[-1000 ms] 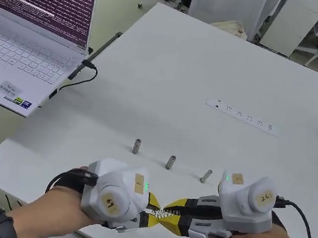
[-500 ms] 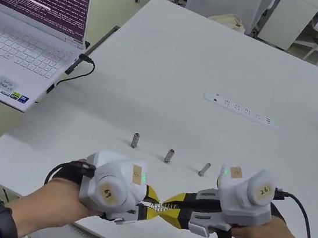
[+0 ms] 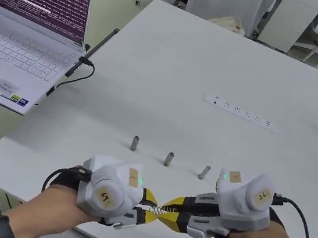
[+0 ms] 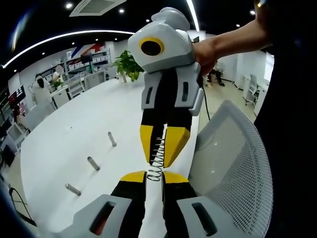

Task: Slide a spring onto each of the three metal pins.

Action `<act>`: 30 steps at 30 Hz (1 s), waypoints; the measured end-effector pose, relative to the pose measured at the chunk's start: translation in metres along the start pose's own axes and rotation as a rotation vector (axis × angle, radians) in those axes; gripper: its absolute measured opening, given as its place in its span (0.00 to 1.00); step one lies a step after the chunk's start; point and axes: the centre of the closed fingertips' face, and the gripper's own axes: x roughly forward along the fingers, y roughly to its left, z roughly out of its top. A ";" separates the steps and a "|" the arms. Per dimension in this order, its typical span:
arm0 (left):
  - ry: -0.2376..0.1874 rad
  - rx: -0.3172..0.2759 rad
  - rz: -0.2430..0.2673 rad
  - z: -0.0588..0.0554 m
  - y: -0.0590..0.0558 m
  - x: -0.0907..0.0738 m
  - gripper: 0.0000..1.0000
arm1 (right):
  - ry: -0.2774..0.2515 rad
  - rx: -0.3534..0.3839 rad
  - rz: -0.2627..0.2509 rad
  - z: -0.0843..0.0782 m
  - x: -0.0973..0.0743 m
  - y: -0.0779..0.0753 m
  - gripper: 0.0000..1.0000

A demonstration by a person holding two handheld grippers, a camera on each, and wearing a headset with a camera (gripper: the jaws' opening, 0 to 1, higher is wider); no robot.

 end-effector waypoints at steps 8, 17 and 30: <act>-0.039 -0.071 0.046 0.002 0.016 -0.009 0.09 | -0.014 0.034 -0.044 -0.003 -0.010 -0.013 0.08; -0.077 -0.140 0.114 0.000 0.035 -0.024 0.13 | -0.023 0.082 -0.119 -0.013 -0.025 -0.034 0.08; -0.114 -0.227 0.209 -0.010 0.060 -0.046 0.18 | -0.016 0.135 -0.233 -0.026 -0.055 -0.070 0.08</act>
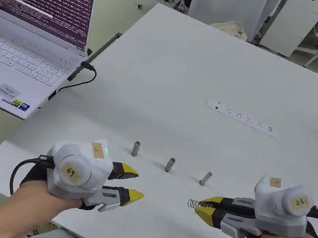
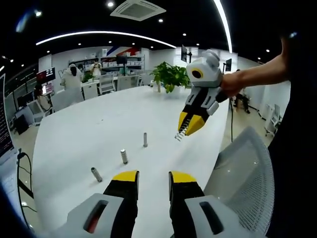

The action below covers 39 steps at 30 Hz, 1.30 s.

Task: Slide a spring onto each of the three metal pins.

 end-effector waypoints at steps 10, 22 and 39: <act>-0.022 -0.070 0.103 -0.005 0.029 -0.014 0.26 | 0.026 0.051 -0.105 -0.009 -0.016 -0.045 0.08; -0.003 -0.094 0.143 -0.014 0.041 -0.022 0.37 | 0.033 0.089 -0.159 -0.009 -0.021 -0.075 0.08; -0.009 -0.137 0.191 -0.021 0.052 -0.026 0.45 | 0.089 0.090 -0.224 -0.011 -0.028 -0.113 0.08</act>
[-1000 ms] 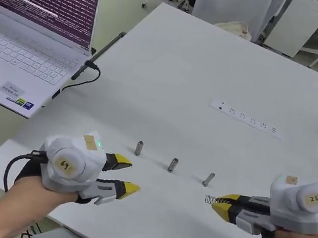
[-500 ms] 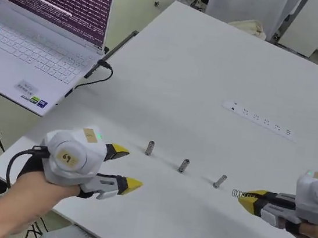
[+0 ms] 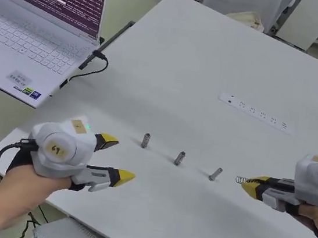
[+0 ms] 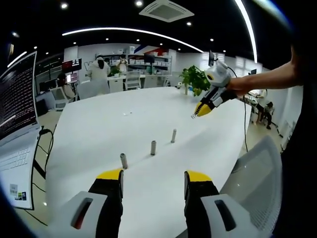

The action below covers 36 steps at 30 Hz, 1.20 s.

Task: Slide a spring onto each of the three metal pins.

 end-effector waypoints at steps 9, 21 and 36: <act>0.001 -0.018 0.018 -0.005 0.006 -0.002 0.47 | 0.033 0.026 -0.038 -0.001 0.007 -0.027 0.08; -0.003 -0.044 0.049 -0.008 0.014 -0.006 0.53 | 0.097 0.035 -0.007 -0.002 0.035 -0.024 0.08; 0.007 -0.058 0.062 -0.011 0.022 -0.010 0.55 | 0.154 0.007 0.036 0.003 0.061 -0.016 0.09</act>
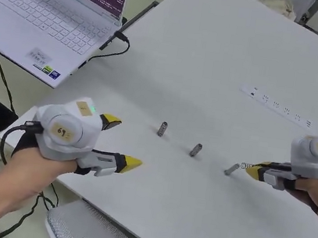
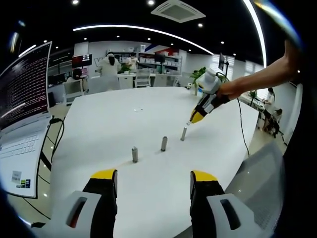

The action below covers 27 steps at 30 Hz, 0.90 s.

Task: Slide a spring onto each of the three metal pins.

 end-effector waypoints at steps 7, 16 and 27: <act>-0.001 -0.004 0.002 0.003 0.001 -0.001 0.55 | 0.025 -0.013 0.017 -0.001 0.005 0.001 0.09; -0.002 -0.011 0.001 0.004 0.002 -0.001 0.54 | 0.045 -0.027 0.022 0.003 0.011 0.001 0.09; 0.003 -0.019 0.000 0.000 0.004 -0.002 0.53 | 0.071 -0.058 0.013 0.005 0.017 0.004 0.09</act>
